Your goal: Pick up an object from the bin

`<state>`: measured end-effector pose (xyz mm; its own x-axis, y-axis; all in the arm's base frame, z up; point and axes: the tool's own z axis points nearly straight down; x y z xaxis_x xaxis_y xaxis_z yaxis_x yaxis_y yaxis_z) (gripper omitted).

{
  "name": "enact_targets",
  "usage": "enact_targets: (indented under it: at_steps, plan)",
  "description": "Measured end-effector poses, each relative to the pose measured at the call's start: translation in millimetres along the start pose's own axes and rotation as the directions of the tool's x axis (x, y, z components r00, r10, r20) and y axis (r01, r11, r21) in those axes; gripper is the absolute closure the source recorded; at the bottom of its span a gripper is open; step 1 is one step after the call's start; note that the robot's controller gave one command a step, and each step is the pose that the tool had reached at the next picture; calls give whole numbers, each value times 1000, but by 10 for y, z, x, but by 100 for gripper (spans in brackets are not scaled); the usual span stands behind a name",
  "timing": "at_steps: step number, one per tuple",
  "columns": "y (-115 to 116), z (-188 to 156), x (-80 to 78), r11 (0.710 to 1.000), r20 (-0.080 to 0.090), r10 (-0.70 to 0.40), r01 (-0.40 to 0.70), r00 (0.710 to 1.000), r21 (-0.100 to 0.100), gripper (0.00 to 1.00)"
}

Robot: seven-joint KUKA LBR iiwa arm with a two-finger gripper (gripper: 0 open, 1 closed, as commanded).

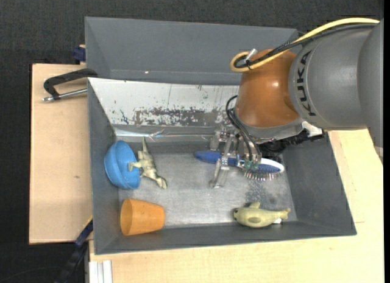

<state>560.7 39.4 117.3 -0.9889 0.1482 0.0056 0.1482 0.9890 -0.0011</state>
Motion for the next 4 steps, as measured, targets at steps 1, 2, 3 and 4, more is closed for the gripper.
enact_targets:
  at_steps: [1,2,3,4]
  plan:
    - [76,403,-58,948,0,319,-319,948,-3,0]
    - [72,391,-66,948,4,319,-319,948,-4,100]
    - [58,-1682,32,950,18,312,-311,950,-12,100]
    - [248,-254,161,929,-3,370,-370,929,1,100]
